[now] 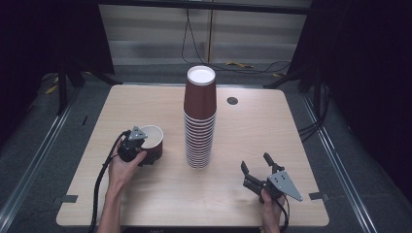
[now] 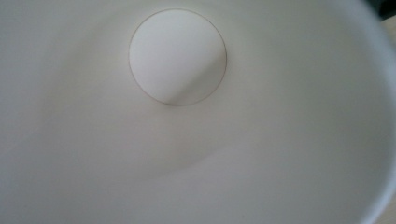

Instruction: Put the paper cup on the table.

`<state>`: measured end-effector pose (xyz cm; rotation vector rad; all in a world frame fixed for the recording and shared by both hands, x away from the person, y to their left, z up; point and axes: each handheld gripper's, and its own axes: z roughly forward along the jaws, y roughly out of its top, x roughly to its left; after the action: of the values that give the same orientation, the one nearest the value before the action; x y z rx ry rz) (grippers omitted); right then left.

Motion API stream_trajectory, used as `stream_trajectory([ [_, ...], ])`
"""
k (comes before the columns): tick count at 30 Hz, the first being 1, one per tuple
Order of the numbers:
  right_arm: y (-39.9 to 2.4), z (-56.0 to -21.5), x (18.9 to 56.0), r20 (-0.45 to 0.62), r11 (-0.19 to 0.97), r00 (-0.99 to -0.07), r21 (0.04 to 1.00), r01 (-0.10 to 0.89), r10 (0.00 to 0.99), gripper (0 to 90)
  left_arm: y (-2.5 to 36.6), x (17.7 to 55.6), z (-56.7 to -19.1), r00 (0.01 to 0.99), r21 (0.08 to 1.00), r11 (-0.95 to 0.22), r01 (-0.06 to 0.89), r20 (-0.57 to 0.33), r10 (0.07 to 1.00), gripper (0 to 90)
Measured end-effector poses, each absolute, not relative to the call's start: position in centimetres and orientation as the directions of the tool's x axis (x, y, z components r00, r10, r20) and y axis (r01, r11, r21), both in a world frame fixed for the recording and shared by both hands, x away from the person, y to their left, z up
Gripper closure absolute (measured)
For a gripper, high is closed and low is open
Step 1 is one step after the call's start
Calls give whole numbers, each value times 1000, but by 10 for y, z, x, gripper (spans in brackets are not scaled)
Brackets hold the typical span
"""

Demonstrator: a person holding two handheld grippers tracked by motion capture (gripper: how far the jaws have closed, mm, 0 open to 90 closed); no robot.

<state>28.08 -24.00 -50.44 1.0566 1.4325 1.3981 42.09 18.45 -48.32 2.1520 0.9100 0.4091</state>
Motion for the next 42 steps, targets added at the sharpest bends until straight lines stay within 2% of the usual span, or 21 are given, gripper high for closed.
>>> stream_trajectory([
  [6,-240,-504,281,-14,17,-284,1000,9,959,145,188,420,-495,691,731,-459,506,-25,723,157],
  [10,-240,-504,281,-14,17,-284,1000,9,959,145,192,414,-498,682,752,-433,496,-30,730,158],
  [15,-240,-504,281,-14,17,-283,1000,9,959,144,195,400,-499,649,792,-366,489,-50,759,159],
  [17,-240,-504,281,-14,18,-286,1000,9,958,144,202,391,-496,627,820,-294,491,-99,772,163],
  [19,-240,-504,281,-16,19,-287,1000,8,958,144,204,387,-495,611,826,-292,481,-77,788,160],
  [20,-240,-504,281,-16,19,-287,1000,7,958,144,205,385,-494,615,829,-279,484,-96,783,160],
  [28,-240,-504,281,-15,18,-288,1000,9,957,143,211,355,-494,591,894,-200,402,-86,802,161],
  [31,-240,-504,281,-16,19,-288,1000,7,957,143,210,344,-496,621,921,-146,360,-120,775,162],
  [34,-240,-504,281,-15,18,-288,1000,9,957,142,206,333,-494,605,934,-166,316,-64,794,162],
  [42,-240,-504,281,-16,19,-289,1000,7,957,143,201,311,-493,616,957,-144,251,-44,787,157],
])
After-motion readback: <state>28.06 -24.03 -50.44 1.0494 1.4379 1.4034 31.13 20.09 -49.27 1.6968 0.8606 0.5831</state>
